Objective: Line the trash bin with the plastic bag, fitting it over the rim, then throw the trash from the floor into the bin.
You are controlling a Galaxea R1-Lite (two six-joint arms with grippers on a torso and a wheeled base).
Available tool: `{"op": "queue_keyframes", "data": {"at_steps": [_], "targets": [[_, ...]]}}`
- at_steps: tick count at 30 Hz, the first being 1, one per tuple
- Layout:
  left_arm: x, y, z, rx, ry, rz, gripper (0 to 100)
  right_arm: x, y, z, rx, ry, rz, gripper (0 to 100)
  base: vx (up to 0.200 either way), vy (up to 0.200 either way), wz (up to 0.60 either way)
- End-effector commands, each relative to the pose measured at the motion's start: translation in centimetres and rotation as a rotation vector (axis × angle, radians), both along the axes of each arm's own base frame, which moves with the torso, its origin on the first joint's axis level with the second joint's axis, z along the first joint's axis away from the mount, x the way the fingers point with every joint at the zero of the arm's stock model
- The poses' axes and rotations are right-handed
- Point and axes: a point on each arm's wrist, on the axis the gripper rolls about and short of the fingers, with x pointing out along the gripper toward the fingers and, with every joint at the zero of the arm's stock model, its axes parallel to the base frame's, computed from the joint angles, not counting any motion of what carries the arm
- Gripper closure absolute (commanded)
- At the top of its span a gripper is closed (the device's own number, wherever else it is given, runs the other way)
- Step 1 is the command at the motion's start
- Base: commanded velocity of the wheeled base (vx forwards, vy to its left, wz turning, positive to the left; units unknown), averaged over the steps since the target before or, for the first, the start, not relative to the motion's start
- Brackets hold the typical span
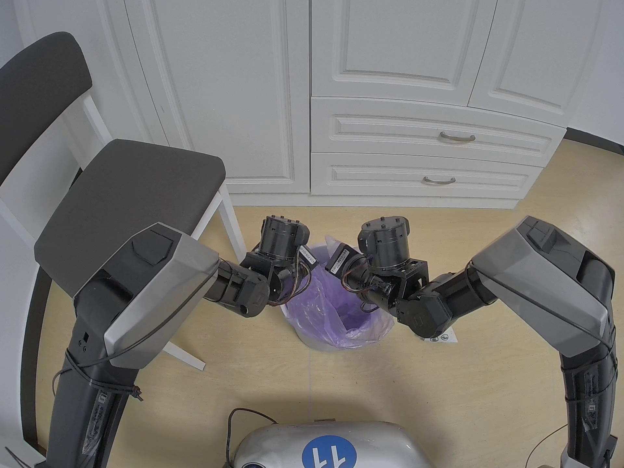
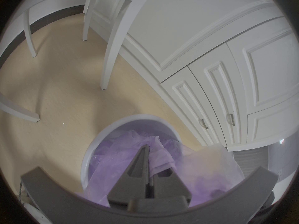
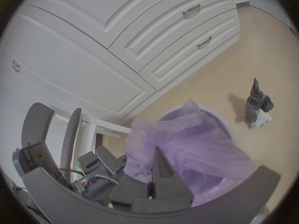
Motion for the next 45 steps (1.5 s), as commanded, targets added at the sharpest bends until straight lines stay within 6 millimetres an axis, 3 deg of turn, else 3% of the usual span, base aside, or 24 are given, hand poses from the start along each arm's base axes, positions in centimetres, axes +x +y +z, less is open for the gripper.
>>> {"op": "queue_keyframes", "data": {"at_steps": [1, 5, 13, 17, 21, 29, 45], "targets": [[0.7, 0.2, 0.7, -0.019, 0.003, 0.009, 100, 0.1, -0.1, 0.0, -0.005, -0.003, -0.002, 100, 0.000, 0.000, 0.00], [0.7, 0.5, 0.7, -0.009, 0.008, 0.012, 100, 0.8, -0.7, -0.7, -0.013, 0.005, -0.020, 100, 0.000, 0.000, 0.00], [-0.3, 1.4, 1.6, 0.070, -0.005, -0.018, 100, 1.8, -1.8, 0.0, -0.019, -0.023, -0.050, 100, 0.000, 0.000, 0.00], [-0.6, 2.3, 2.2, 0.113, -0.005, -0.033, 100, 2.4, -2.8, 0.5, -0.028, -0.038, -0.070, 100, 0.000, 0.000, 0.00], [-1.3, 4.2, 2.6, 0.203, -0.002, -0.097, 100, 2.9, -4.7, 0.9, -0.149, -0.080, -0.085, 100, 0.000, 0.000, 0.00], [-2.5, 5.4, 1.2, 0.298, 0.032, -0.213, 100, 2.2, -5.5, -0.6, -0.292, -0.065, -0.055, 100, 0.000, 0.000, 0.00], [-3.2, 7.8, -0.9, 0.420, -0.025, -0.260, 100, 0.4, -7.0, -3.3, -0.577, -0.173, -0.021, 100, 0.000, 0.000, 0.00]]}}
